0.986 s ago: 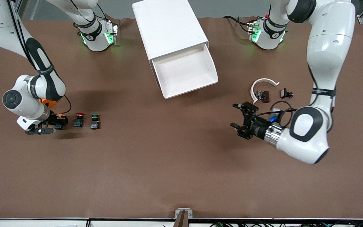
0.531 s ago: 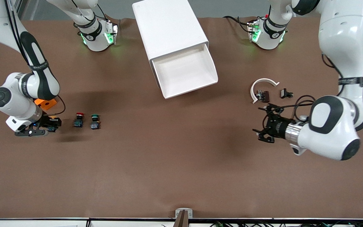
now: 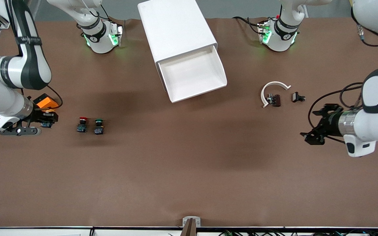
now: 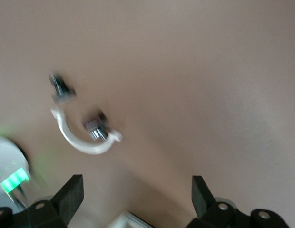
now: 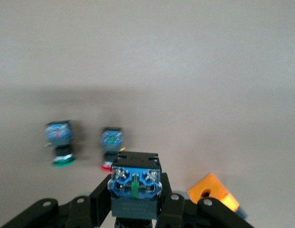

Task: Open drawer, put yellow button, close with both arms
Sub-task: 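Carry the yellow button with the right gripper over the open drawer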

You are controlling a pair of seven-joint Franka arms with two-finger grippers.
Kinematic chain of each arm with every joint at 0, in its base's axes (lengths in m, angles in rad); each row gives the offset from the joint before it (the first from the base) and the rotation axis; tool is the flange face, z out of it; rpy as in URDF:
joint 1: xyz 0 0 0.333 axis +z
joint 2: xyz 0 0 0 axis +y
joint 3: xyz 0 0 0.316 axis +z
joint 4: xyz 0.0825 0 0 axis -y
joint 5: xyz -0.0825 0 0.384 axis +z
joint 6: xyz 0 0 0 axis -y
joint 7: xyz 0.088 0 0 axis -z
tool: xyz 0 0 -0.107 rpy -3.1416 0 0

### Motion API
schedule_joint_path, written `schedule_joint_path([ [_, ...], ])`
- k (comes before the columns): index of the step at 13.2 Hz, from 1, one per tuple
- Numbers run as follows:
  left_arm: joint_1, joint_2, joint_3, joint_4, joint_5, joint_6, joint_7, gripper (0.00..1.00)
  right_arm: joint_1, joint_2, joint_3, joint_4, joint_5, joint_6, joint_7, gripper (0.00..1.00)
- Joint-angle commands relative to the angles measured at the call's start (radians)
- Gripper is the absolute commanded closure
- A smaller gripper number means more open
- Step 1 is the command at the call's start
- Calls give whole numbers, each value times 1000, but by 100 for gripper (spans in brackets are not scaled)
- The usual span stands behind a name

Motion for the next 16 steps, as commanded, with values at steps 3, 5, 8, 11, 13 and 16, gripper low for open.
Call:
schedule_joint_path([
  [3, 90, -130, 4, -69, 88, -3, 453, 0, 184, -46, -5, 194, 57, -363, 304, 99],
  [5, 152, -181, 3, -102, 87, -2, 645, 0, 277, -47, -3, 269, 86, -463, 462, 99],
  [8, 168, -234, 4, -112, 90, -3, 720, 0, 457, -67, -3, 311, 89, -512, 735, 100],
  [11, 167, -276, 1, -139, 99, -2, 724, 0, 635, -70, -3, 315, 92, -499, 1019, 100],
  [13, 157, -303, -19, -156, 158, -3, 724, 0, 712, -70, -5, 317, 150, -480, 1163, 100],
  [16, 164, -305, -59, -167, 194, -17, 723, 0, 784, -63, -5, 326, 238, -373, 1390, 100],
])
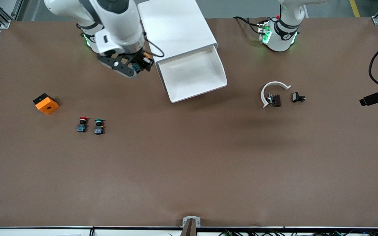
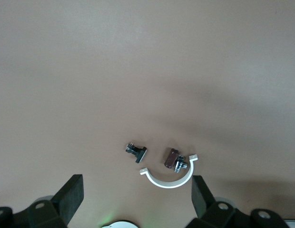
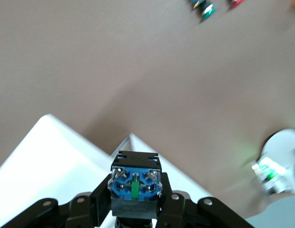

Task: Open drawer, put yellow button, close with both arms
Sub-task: 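Carry the yellow button with the right gripper over the open drawer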

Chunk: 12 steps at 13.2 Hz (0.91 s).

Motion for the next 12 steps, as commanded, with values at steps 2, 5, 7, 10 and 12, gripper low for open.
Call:
schedule_joint_path([
  [2, -10, -22, -16, -34, 29, -4, 1, 0, 124, 26, -17, 12, 42, 132, 302, 100],
  [5, -7, -22, -22, -34, 28, -5, 13, 0, 201, 83, -17, 14, 40, 261, 483, 100],
  [7, -2, -20, -22, -34, 29, -5, 13, 0, 213, 126, -17, 14, 39, 327, 591, 96],
  [10, -11, -16, -24, -31, 31, -5, 12, 0, 226, 176, -20, 20, 31, 355, 630, 96],
  [12, -11, -11, -24, -31, 29, -5, 13, 0, 221, 209, -20, 19, 39, 398, 630, 96],
])
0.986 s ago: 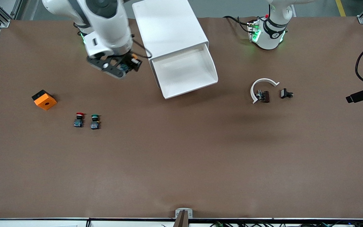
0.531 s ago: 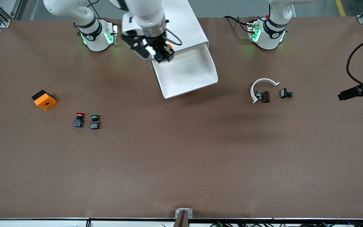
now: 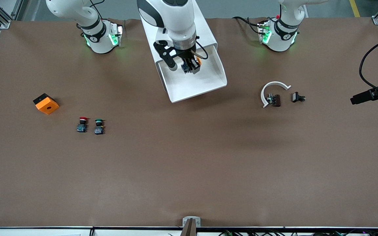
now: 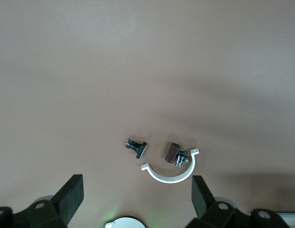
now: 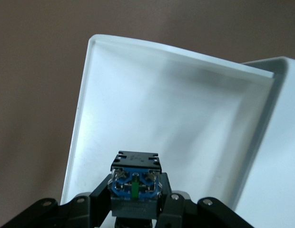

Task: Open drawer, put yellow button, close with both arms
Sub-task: 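Lower the yellow button into the drawer and open the right gripper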

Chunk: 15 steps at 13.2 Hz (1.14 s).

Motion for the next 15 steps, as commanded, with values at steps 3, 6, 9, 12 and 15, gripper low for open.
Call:
schedule_joint_path([
  [3, -8, -9, -8, -7, 21, -5, 7, 0, 5, 72, -11, 18, 10, 50, 17, 93],
  [6, -8, -9, -13, -8, 13, -5, 9, 0, 12, 104, -11, 18, 12, 83, 17, 92],
  [9, -9, -9, -14, -10, 13, -5, 9, 0, 13, 115, -11, 20, 12, 85, 15, 84],
  [12, -6, -9, -31, -13, 10, -5, 16, 0, 15, 112, -11, 20, 10, 79, 6, 0],
  [15, -5, -10, -36, -15, -4, -18, 12, 0, -2, 81, -16, 67, 18, 32, 5, 0],
])
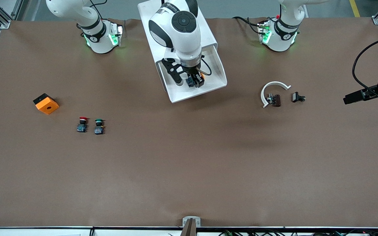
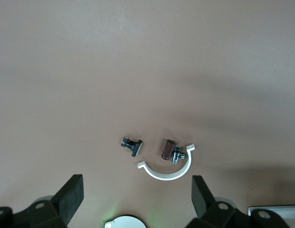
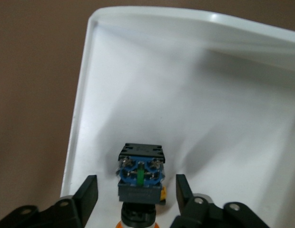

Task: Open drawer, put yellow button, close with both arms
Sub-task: 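Lower the yellow button into the drawer and open the right gripper, then lift the right gripper out of the drawer while the left gripper approaches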

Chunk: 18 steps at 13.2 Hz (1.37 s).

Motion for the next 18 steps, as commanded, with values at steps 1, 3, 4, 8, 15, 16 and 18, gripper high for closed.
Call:
schedule_joint_path([
  [1, 3, -13, -13, -11, -10, -15, 6, 0, -24, -50, -11, 73, 18, -118, 0, 0],
  [3, 6, -27, -43, -42, -10, -10, -11, 0, -73, -78, -11, 151, 21, -262, -41, 0],
  [4, 4, -32, -51, -54, -10, -4, -17, 0, -86, -90, -11, 173, 21, -317, -64, 0],
  [8, 4, -50, -178, -142, -25, 100, -179, 0, -176, -168, -13, 181, 20, -437, -234, 0],
  [15, -25, -1, -255, -149, -80, 171, -230, 0, -455, -299, -13, 172, 21, -678, -760, 0],
  [16, -28, -1, -260, -151, -80, 163, -244, 0, -500, -304, -13, 170, 20, -704, -837, 0],
  [18, -33, 6, -261, -148, -94, 158, -296, 0, -578, -323, -13, 144, 20, -715, -996, 0],
])
